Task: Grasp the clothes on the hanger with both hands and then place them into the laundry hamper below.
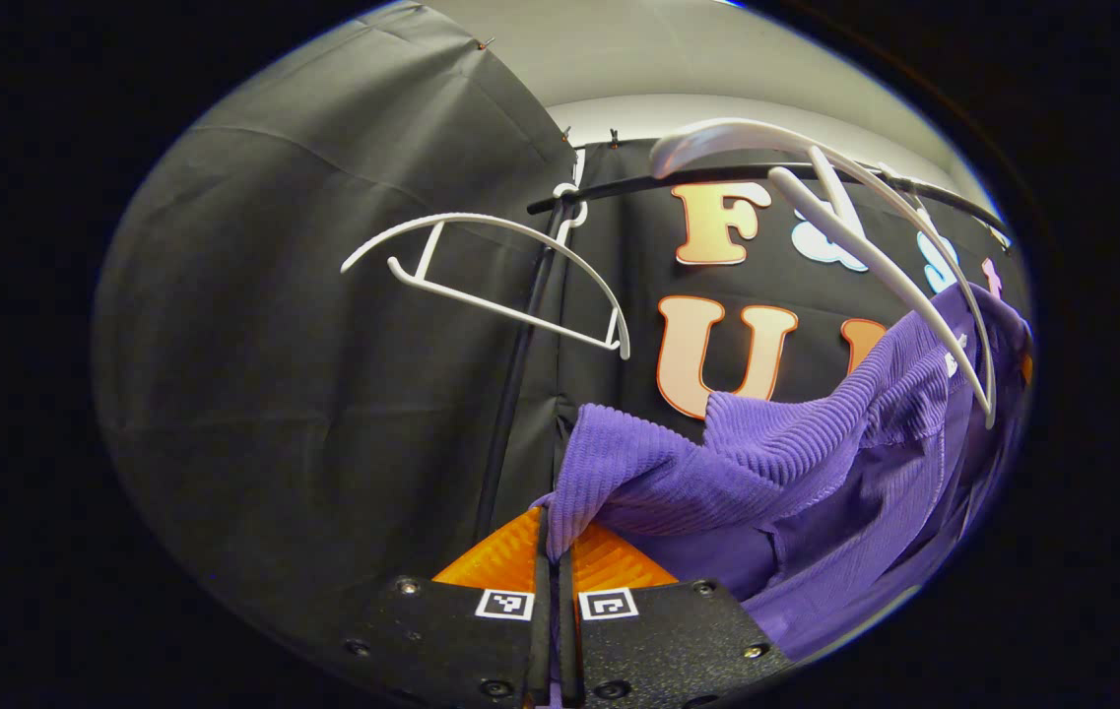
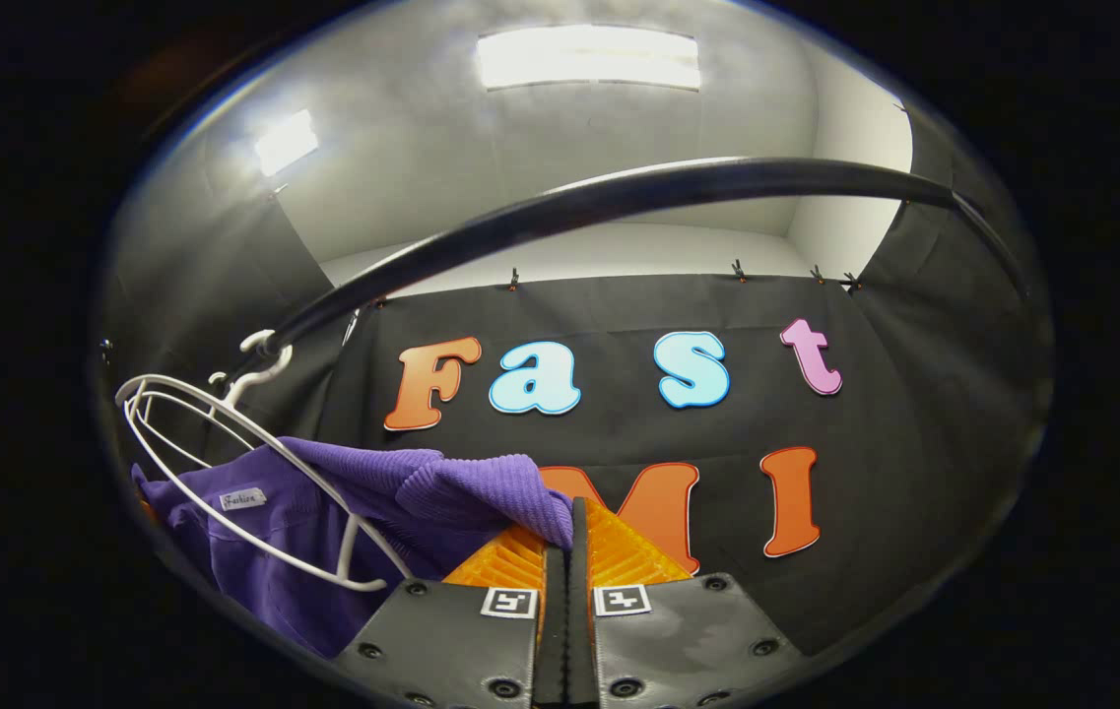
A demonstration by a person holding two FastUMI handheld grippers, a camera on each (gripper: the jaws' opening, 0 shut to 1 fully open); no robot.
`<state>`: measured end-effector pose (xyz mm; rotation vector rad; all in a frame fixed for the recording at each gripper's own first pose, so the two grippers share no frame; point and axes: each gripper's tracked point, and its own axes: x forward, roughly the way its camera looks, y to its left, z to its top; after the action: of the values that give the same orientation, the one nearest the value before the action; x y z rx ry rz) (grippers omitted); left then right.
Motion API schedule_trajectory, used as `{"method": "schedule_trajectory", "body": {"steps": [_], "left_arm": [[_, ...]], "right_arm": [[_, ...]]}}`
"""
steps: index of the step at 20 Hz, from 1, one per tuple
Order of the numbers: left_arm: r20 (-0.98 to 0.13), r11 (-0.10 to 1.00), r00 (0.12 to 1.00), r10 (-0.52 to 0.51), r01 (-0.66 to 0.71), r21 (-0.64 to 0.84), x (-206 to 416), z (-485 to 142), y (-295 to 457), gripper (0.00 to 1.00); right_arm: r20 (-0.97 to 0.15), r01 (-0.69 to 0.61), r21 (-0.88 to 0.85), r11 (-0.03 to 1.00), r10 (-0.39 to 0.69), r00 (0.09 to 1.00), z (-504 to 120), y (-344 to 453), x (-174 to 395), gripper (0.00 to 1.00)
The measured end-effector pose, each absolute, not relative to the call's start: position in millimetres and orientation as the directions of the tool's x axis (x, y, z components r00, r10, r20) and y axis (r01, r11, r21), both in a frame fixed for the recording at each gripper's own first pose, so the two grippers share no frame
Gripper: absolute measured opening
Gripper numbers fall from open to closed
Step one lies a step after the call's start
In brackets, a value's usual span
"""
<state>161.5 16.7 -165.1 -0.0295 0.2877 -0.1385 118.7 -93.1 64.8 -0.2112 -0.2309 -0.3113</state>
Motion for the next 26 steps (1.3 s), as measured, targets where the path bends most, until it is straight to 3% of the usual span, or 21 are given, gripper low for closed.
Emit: {"method": "schedule_trajectory", "body": {"steps": [11, 17, 26], "left_arm": [[-0.310, 0.988, 0.940, -0.143, 0.153, 0.009, 133, -180, 26, 0.04], [-0.323, 0.983, 0.932, -0.164, 0.180, 0.021, 101, -183, 21, 0.04], [-0.312, 0.974, 0.923, -0.224, 0.226, -0.030, 79, -161, -14, 0.04]], "right_arm": [[0.195, 0.394, -0.225, 0.891, -0.355, 0.914, 12, -145, 152, 0.07], [0.152, 0.398, -0.188, 0.898, -0.374, 0.915, -5, -156, 116, 0.07], [0.112, 0.235, -0.174, 0.956, -0.218, 0.969, -3, -100, 99, 0.07]]}}
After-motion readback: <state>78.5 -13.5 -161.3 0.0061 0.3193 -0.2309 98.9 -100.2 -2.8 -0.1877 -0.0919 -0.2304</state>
